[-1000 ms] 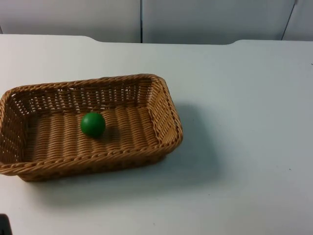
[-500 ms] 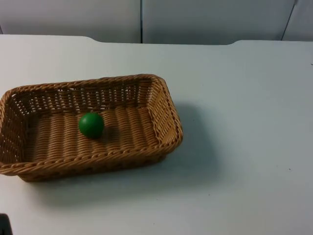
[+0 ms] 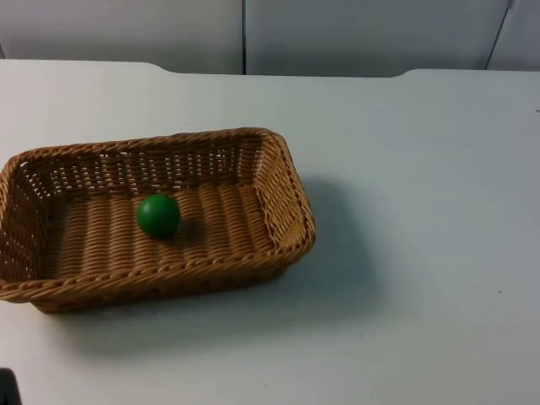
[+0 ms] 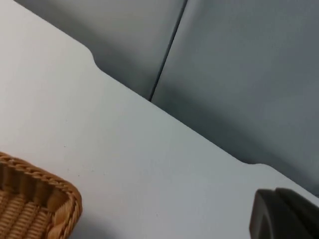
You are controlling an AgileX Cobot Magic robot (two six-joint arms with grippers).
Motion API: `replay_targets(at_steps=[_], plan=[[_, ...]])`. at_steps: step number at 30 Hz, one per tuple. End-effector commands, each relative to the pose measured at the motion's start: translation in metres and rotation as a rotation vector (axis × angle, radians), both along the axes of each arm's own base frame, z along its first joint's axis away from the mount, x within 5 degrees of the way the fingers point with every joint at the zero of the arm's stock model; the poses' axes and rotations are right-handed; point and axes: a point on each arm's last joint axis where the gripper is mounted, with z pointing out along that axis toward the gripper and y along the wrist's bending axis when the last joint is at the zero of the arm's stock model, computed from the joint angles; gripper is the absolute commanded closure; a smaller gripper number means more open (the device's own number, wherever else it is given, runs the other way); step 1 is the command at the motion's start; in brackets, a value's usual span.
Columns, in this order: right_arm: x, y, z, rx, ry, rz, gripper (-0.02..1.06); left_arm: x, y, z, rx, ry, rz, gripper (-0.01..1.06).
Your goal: Pick up the basket with the left hand and place the ball into the basket with the right hand.
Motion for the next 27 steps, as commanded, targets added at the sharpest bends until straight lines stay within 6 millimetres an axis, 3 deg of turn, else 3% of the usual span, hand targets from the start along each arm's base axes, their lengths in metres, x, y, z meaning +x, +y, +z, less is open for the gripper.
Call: replay_targets(at_steps=[1,2,6,7,11,12,16,17,21,22,25,26,27], plan=[[-0.024,-0.004,0.023,0.019,-0.017,0.098,1.05,-0.008,0.002,-0.003,-0.015,-0.004,0.010,1.05],[-0.024,-0.004,0.023,0.019,-0.017,0.098,1.05,-0.008,0.002,-0.003,-0.015,-0.004,0.010,1.05],[-0.065,-0.013,0.051,0.095,-0.039,0.197,1.05,-0.016,0.005,-0.011,-0.001,-0.002,0.014,1.05],[-0.065,-0.013,0.051,0.095,-0.039,0.197,1.05,-0.016,0.005,-0.011,-0.001,-0.002,0.014,1.05],[-0.123,-0.036,0.047,0.088,-0.049,0.212,1.05,-0.016,0.005,-0.012,0.006,0.005,0.014,1.05],[-0.123,-0.036,0.047,0.088,-0.049,0.212,1.05,-0.016,0.005,-0.012,0.006,0.005,0.014,1.05],[-0.175,-0.067,0.032,0.129,-0.054,0.140,1.05,-0.016,0.005,-0.012,0.008,0.006,0.015,1.05],[-0.175,-0.067,0.032,0.129,-0.054,0.140,1.05,-0.016,0.005,-0.012,0.008,0.006,0.015,1.05],[-0.233,-0.106,-0.006,0.141,0.060,0.054,1.05,-0.016,0.005,-0.012,0.010,0.005,0.014,1.05],[-0.233,-0.106,-0.006,0.141,0.060,0.054,1.05,-0.016,0.005,-0.012,0.010,0.005,0.014,1.05],[-0.268,-0.129,-0.037,0.141,0.062,0.052,1.05,-0.016,0.007,-0.012,0.026,0.002,0.025,1.05],[-0.268,-0.129,-0.037,0.141,0.062,0.052,1.05,-0.016,0.007,-0.012,0.026,0.002,0.025,1.05],[-0.279,-0.135,-0.049,0.151,0.053,0.055,1.05,-0.016,0.007,-0.012,0.031,0.000,0.029,1.05]])
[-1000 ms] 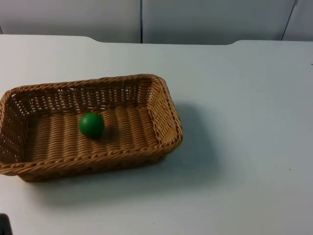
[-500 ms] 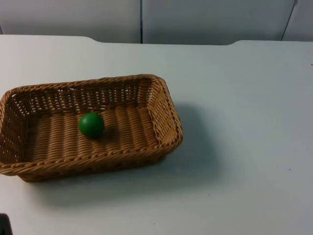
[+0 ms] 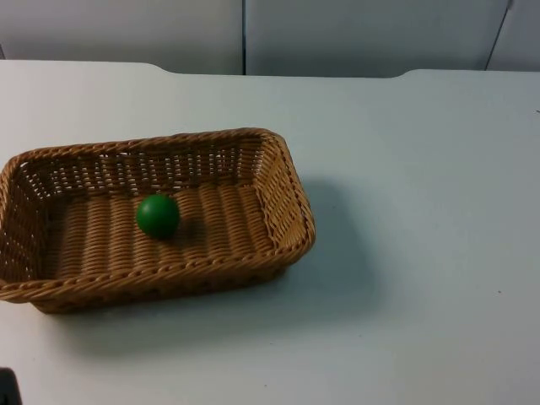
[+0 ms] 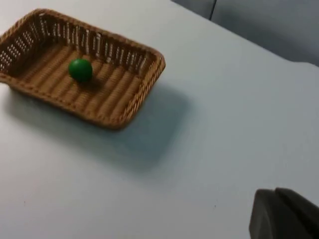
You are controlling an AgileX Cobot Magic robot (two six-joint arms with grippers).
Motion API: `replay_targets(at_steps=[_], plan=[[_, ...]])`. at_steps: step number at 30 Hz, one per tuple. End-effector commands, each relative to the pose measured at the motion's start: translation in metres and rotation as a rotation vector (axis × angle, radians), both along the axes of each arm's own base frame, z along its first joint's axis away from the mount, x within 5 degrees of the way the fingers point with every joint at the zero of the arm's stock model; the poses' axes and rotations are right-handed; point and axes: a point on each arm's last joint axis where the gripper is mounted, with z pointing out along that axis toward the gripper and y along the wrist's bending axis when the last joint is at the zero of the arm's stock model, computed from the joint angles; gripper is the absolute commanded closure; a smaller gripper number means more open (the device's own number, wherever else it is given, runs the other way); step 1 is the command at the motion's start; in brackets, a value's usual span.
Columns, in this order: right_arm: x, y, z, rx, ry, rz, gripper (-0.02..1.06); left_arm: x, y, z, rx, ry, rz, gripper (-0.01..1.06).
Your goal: Pick up the basket with the left hand and place the ball into the basket with the right hand.
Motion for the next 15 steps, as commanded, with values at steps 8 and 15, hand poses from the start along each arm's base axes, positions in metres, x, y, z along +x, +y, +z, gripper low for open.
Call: replay_targets(at_steps=[8,15], plan=[[-0.061,-0.030,-0.071,0.146,-0.107,0.045,1.05,0.001,0.005,-0.001,0.073,-0.018,0.021,1.05],[-0.070,-0.035,-0.090,0.148,-0.110,0.056,1.05,0.000,0.005,-0.001,0.066,-0.016,0.016,1.05]])
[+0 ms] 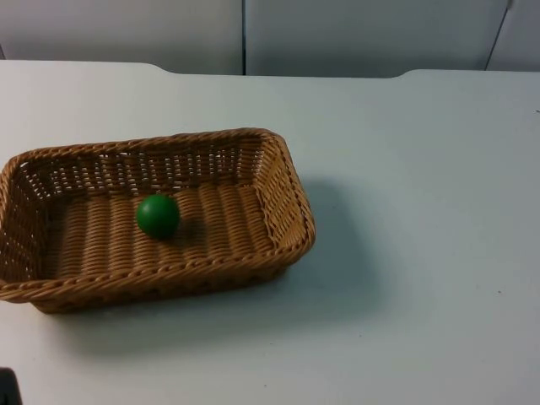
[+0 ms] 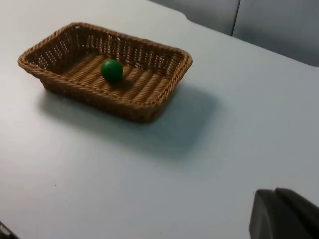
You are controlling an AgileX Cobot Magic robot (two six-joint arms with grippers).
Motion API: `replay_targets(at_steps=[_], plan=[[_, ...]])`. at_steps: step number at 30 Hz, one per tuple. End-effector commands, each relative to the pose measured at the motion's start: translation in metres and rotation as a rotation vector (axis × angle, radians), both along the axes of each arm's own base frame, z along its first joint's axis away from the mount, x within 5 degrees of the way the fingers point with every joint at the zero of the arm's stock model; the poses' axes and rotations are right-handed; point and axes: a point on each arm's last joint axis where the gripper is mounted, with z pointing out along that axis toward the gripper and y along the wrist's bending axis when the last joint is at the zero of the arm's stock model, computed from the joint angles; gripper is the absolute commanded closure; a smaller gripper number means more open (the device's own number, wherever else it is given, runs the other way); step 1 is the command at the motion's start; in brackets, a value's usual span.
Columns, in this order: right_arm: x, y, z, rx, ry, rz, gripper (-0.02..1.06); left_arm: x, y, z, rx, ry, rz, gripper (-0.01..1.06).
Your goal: Pick up the basket with the left hand and place the ball into the basket with the right hand.
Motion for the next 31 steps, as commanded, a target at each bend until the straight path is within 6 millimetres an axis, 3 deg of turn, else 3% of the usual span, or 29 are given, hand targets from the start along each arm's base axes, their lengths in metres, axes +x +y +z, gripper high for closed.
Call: replay_targets(at_steps=[1,14,23,31], plan=[[0.0012,0.0012,-0.0071,-0.014,0.024,0.013,1.05,-0.0007,-0.0007,-0.0006,-0.007,-0.004,-0.011,1.05],[0.0011,0.0009,-0.0057,-0.007,0.020,-0.030,1.05,-0.0008,-0.0008,-0.0006,-0.009,-0.003,-0.013,1.05],[0.0009,0.0039,-0.0057,-0.002,0.021,-0.419,1.05,-0.0008,-0.0008,-0.0006,-0.009,-0.003,-0.013,1.05],[0.0013,0.0055,-0.0057,0.000,0.022,-0.646,1.05,-0.0008,-0.0008,-0.0006,-0.009,-0.003,-0.013,1.05]])
